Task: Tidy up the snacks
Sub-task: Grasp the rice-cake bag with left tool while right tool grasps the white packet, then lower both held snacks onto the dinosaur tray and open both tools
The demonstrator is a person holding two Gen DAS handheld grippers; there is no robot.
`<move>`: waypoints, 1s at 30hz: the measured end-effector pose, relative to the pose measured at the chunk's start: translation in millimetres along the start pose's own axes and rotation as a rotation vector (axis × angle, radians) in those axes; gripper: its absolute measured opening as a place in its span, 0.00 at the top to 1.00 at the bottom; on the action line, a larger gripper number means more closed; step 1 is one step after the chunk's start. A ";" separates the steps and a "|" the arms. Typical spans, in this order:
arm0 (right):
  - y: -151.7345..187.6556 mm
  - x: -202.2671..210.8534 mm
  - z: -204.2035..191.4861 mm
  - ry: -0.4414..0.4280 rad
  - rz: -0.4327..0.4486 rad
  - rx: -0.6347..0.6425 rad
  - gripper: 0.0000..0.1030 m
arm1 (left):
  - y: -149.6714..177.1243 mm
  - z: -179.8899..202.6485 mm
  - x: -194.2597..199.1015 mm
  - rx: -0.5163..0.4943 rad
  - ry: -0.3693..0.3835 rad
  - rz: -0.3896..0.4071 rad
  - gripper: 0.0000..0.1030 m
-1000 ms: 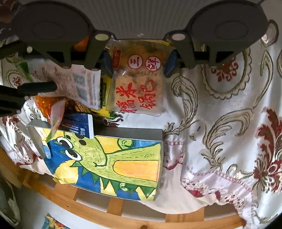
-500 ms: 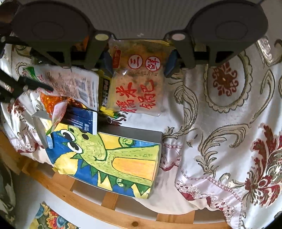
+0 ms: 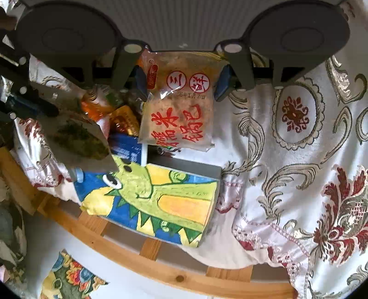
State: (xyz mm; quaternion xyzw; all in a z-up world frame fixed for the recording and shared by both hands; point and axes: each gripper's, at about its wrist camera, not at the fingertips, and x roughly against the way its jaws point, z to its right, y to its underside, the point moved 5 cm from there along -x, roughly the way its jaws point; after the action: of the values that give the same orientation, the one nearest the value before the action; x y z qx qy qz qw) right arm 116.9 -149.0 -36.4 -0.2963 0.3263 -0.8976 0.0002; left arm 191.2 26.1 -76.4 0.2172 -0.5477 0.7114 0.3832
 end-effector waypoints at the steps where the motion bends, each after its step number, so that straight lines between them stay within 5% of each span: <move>1: -1.8 4.9 3.0 0.008 0.012 -0.010 0.97 | -1.2 2.1 3.8 0.002 0.001 0.008 0.37; 17: 4.5 25.3 67.8 0.160 0.104 -0.035 0.98 | -45.7 40.7 16.3 0.046 -0.024 0.086 0.37; 30: 32.0 -66.4 136.5 0.278 0.032 -0.053 0.98 | -115.4 109.4 -96.7 0.022 0.009 0.109 0.37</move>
State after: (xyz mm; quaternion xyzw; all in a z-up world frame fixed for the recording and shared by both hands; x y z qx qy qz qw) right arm 238.1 -241.3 -7.1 -0.1638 0.3512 -0.9210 -0.0386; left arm 328.6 -94.7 -42.7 0.1878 -0.5490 0.7383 0.3438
